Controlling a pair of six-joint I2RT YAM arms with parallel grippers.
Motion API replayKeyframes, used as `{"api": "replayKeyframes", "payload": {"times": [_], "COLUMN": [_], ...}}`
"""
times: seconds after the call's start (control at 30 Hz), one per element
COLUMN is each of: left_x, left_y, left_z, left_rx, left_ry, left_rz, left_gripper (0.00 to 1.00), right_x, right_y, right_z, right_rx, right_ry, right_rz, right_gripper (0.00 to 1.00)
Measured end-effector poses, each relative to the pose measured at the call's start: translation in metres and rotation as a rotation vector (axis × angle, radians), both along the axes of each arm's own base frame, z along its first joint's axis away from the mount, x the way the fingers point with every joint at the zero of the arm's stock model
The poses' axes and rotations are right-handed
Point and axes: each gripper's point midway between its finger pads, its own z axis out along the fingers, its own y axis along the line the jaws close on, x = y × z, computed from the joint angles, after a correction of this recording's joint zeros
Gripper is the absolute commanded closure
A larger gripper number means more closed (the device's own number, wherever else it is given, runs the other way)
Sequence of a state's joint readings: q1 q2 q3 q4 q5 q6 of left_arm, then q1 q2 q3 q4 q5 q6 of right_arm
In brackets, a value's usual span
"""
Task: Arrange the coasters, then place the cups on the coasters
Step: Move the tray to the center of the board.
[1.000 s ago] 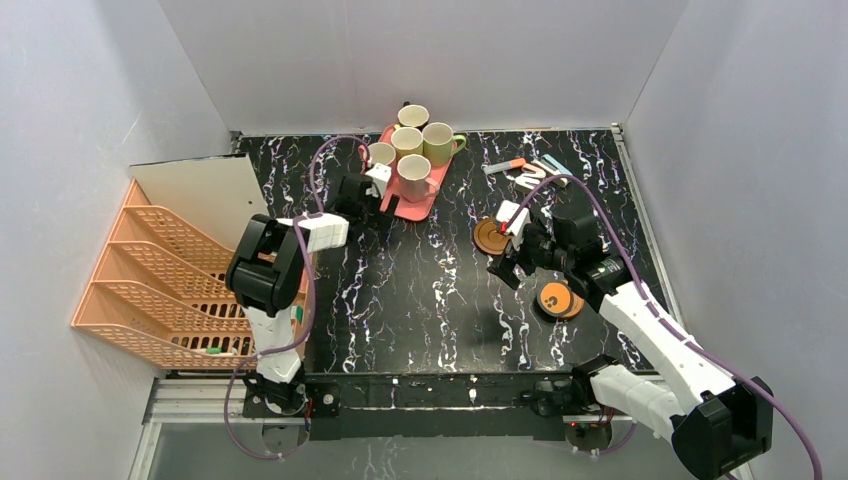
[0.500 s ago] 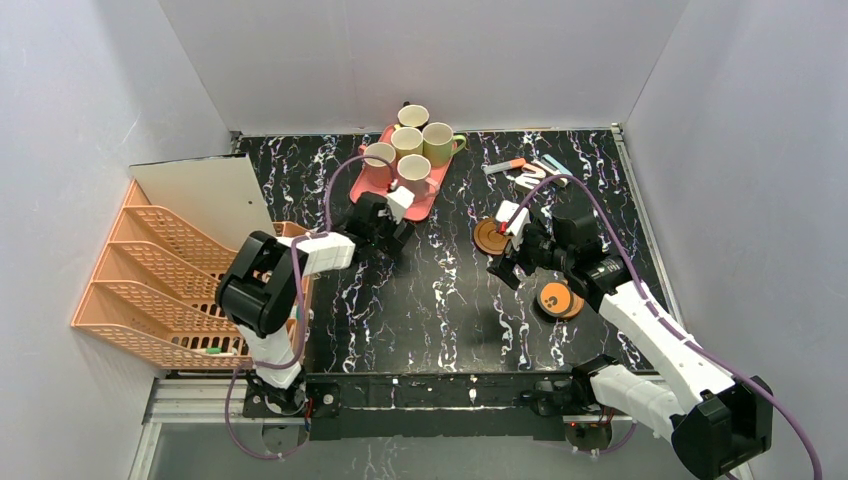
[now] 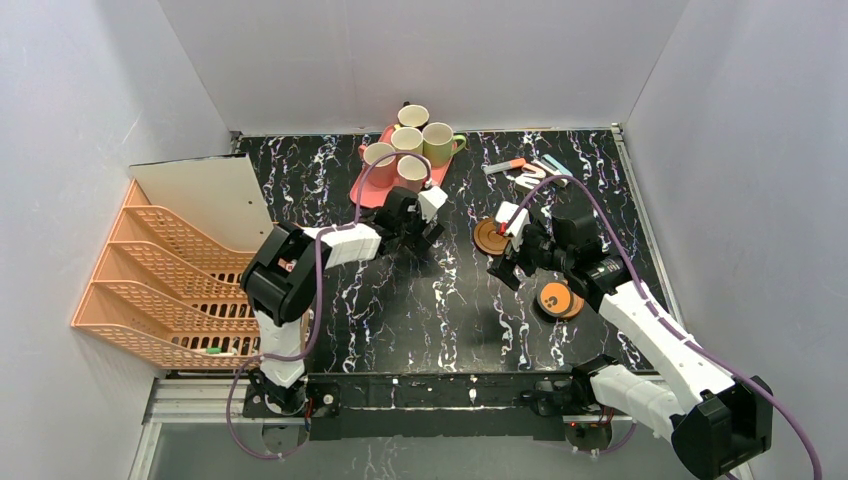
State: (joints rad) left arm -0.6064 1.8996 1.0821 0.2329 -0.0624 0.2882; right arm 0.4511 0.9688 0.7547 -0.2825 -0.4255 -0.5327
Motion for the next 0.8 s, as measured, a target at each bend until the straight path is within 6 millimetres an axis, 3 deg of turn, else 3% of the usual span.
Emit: {"api": "replayKeyframes", "payload": {"times": [0.23, 0.4, 0.8], "left_x": [0.005, 0.009, 0.021], "left_y": [-0.011, -0.015, -0.017], "left_z": [-0.002, -0.003, -0.003], "left_rx": [-0.015, -0.012, 0.011], "left_ry": [0.006, -0.002, -0.046], "left_rz": [-0.035, -0.056, -0.059], "left_gripper": [0.23, 0.44, 0.45], "right_x": [0.000, 0.000, 0.000], "right_y": [0.000, 0.000, 0.001], "right_z": [0.000, -0.002, -0.005], "right_rx": [-0.002, -0.005, -0.017], "right_ry": [-0.001, 0.003, 0.004], "right_rz": [0.002, 0.003, 0.016], "right_gripper": [0.01, 0.01, 0.01]}}
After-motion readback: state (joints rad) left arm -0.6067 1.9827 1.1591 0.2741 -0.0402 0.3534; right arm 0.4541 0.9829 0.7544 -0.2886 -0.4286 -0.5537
